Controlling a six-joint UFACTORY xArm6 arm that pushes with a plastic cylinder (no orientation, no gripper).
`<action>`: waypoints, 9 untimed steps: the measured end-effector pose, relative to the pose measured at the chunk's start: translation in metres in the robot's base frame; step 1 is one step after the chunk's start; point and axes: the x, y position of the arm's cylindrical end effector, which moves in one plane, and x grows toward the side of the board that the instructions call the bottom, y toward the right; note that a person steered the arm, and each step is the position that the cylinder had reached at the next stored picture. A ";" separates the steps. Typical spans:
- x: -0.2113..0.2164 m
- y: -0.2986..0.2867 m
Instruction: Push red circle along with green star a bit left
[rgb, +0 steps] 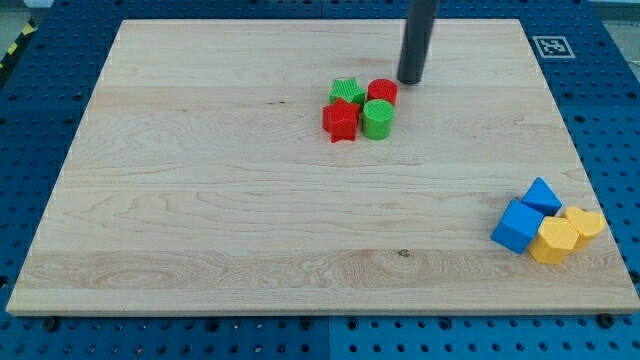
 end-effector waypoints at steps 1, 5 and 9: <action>0.020 0.031; 0.041 0.011; 0.041 -0.067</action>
